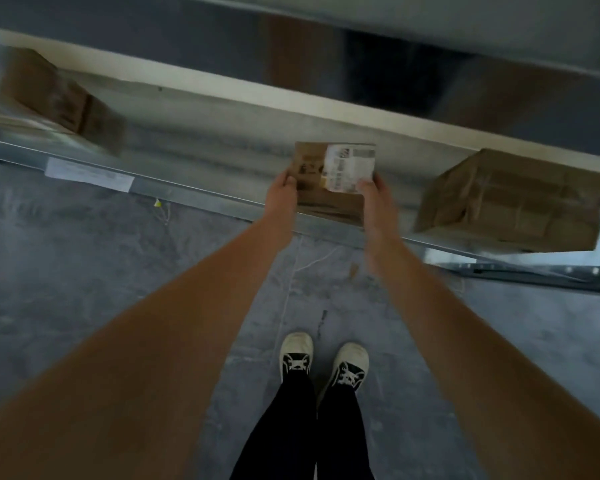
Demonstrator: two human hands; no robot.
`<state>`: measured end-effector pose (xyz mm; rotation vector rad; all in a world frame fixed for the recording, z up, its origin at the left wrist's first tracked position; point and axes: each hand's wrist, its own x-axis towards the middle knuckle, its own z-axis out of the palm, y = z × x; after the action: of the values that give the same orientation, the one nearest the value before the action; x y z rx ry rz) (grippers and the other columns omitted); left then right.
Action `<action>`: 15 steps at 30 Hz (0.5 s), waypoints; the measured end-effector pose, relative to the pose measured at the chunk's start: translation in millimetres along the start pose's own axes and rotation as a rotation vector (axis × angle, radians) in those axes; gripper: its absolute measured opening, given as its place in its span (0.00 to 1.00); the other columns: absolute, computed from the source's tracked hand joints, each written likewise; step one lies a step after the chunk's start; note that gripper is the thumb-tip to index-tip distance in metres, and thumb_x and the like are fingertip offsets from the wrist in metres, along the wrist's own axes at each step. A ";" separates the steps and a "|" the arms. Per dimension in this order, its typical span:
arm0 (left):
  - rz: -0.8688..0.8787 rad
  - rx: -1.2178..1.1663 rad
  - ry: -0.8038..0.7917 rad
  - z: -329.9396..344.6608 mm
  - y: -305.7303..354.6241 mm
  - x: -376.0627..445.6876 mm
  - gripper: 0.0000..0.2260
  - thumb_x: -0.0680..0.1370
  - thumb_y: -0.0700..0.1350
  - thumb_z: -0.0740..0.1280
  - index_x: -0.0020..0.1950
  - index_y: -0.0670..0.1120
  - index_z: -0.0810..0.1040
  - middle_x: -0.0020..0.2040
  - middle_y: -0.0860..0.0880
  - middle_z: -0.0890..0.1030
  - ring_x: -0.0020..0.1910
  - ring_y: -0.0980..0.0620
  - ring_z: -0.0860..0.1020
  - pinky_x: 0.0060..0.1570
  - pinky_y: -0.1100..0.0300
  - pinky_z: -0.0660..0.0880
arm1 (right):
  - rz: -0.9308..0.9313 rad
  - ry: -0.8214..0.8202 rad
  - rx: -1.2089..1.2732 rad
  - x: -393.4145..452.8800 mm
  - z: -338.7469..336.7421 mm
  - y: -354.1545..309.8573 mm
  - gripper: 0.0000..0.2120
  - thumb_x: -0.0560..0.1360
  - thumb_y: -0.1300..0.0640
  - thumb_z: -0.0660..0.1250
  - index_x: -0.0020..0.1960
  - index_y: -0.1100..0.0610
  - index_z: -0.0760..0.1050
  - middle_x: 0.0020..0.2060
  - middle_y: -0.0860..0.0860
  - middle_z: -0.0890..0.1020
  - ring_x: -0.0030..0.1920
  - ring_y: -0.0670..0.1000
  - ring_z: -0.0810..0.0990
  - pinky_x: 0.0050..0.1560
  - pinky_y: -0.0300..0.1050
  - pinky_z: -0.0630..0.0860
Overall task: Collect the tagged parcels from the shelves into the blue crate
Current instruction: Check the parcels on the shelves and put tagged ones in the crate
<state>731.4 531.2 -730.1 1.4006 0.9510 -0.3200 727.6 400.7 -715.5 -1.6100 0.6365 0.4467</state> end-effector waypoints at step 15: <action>-0.271 -0.362 -0.005 -44.6 -17.0 -10.6 0.13 0.81 0.52 0.57 0.46 0.47 0.77 0.43 0.50 0.78 0.42 0.54 0.75 0.45 0.60 0.72 | 0.049 0.062 -0.045 -41.3 0.7 -12.1 0.37 0.71 0.39 0.71 0.74 0.50 0.62 0.62 0.48 0.74 0.55 0.43 0.77 0.51 0.35 0.76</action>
<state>696.4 565.4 -729.2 0.9426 1.1346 -0.3332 703.4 408.1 -680.6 -1.6587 0.7181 0.4515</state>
